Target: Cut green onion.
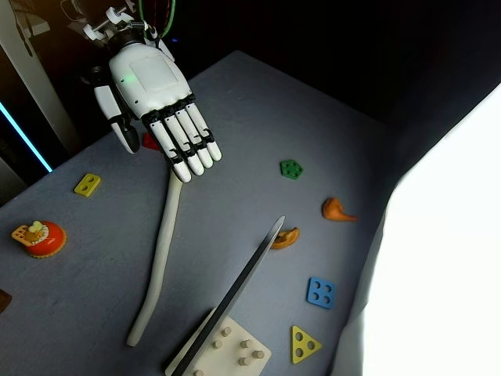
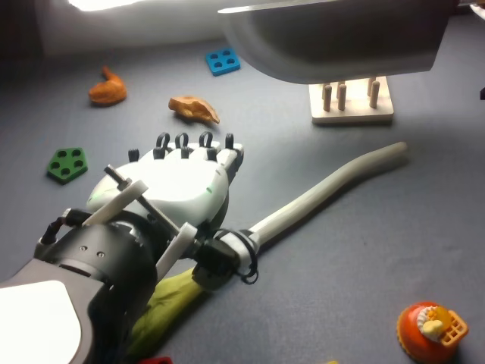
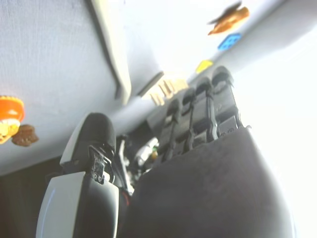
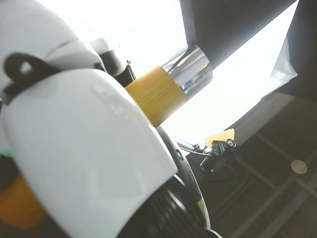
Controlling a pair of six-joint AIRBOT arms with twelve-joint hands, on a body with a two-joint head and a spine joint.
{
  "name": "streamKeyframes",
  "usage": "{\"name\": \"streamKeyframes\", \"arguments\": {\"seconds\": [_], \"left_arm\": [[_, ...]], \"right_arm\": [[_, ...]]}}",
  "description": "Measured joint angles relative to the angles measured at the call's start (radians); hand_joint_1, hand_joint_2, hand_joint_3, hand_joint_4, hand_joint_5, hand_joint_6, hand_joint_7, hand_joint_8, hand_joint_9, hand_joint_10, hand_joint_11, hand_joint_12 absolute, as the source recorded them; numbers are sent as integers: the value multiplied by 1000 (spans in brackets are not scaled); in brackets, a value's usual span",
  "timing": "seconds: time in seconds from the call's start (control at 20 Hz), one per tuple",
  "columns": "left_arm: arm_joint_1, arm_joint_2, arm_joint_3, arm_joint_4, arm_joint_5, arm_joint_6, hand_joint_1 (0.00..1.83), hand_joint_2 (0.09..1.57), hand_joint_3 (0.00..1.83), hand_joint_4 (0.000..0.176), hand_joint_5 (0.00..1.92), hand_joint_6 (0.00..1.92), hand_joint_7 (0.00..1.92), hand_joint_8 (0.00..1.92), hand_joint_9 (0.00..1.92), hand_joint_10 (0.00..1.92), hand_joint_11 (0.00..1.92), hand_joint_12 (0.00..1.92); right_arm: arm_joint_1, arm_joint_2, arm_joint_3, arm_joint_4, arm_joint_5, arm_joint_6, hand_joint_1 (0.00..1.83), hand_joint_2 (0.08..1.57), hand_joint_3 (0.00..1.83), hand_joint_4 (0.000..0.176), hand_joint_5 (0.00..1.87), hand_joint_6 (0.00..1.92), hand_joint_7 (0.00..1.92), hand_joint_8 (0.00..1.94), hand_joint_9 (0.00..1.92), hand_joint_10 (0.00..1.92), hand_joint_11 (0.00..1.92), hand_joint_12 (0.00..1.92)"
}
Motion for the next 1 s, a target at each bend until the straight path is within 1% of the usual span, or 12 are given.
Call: {"name": "streamKeyframes", "arguments": {"seconds": [0.15, 0.25, 0.3, 0.4, 0.45, 0.5, 0.55, 0.6, 0.75, 0.8, 0.9, 1.0], "left_arm": [[-21, 1, 6, -23, -10, 42, 512, 1414, 0, 0, 0, 0, 0, 0, 0, 0, 0, 0], [-21, 2, 6, -31, -13, 44, 518, 1410, 0, 0, 0, 0, 0, 0, 0, 0, 0, 0], [-21, 2, 8, -36, -14, 43, 467, 1423, 2, 0, 1, 0, 0, 0, 0, 0, 0, 0], [-21, 2, 12, -34, -13, 44, 486, 1419, 0, 0, 0, 0, 0, 0, 0, 0, 0, 0], [-21, 2, 12, -31, -15, 44, 489, 1417, 0, 0, 0, 0, 0, 0, 0, 0, 0, 0], [-21, 2, 12, -32, -15, 44, 498, 1414, 0, 0, 0, 0, 0, 0, 0, 0, 0, 0], [-21, 2, 13, -32, -17, 43, 499, 1409, 0, 0, 0, 0, 0, 0, 0, 0, 0, 0], [-21, 2, 13, -32, -17, 43, 499, 1409, 0, 0, 0, 0, 0, 0, 0, 0, 0, 0], [-21, 2, 14, -32, -24, 43, 508, 1408, 0, 0, 6, 2, 0, 0, 0, 0, 0, 0], [-21, 2, 18, -34, -30, 43, 479, 1418, 0, 0, 0, 0, 0, 0, 0, 0, 0, 0], [-21, 2, 18, -32, -30, 44, 521, 1407, 0, 0, 4, 1, 0, 0, 0, 0, 0, 0], [-21, 2, 18, -33, -34, 43, 506, 1410, 0, 0, 0, 0, 0, 0, 0, 0, 0, 0]], "right_arm": [[0, -13, 9, -1, -1, 3, 1528, 1266, 0, 176, 1298, 1921, 1481, 1941, 1569, 1921, 1667, 1921], [0, -21, 21, -2, 0, 6, 1526, 1282, 0, 176, 1332, 1921, 1507, 1941, 1593, 1921, 1690, 1921], [0, -26, 30, 1, 2, 8, 1521, 1272, 0, 176, 1346, 1921, 1519, 1941, 1604, 1921, 1699, 1921], [0, -36, 49, -2, 5, 17, 1525, 1271, 0, 176, 1330, 1921, 1507, 1941, 1597, 1921, 1688, 1921], [-3, -40, 56, 0, 5, 24, 1533, 1258, 0, 176, 1261, 1921, 1490, 1941, 1582, 1921, 1672, 1921], [-6, -44, 64, -1, 6, 26, 1530, 1268, 0, 176, 1248, 1921, 1481, 1941, 1579, 1921, 1675, 1921], [-8, -44, 64, -1, 7, 27, 1539, 1262, 0, 176, 1259, 1921, 1478, 1941, 1579, 1921, 1678, 1921], [-14, -47, 68, -3, 10, 27, 1543, 1263, 0, 176, 1313, 1921, 1488, 1941, 1583, 1921, 1684, 1921], [-20, -50, 72, -4, 12, 29, 1536, 1255, 0, 176, 1306, 1921, 1487, 1941, 1580, 1921, 1675, 1921], [-20, -52, 72, -3, 13, 29, 1516, 1265, 0, 176, 1329, 1921, 1500, 1941, 1586, 1921, 1675, 1921], [-20, -58, 79, -5, 18, 29, 1535, 1259, 0, 176, 1329, 1921, 1501, 1941, 1584, 1921, 1677, 1921], [-25, -65, 85, -5, 25, 34, 1521, 1266, 0, 176, 1310, 1921, 1492, 1941, 1578, 1921, 1675, 1921]]}}
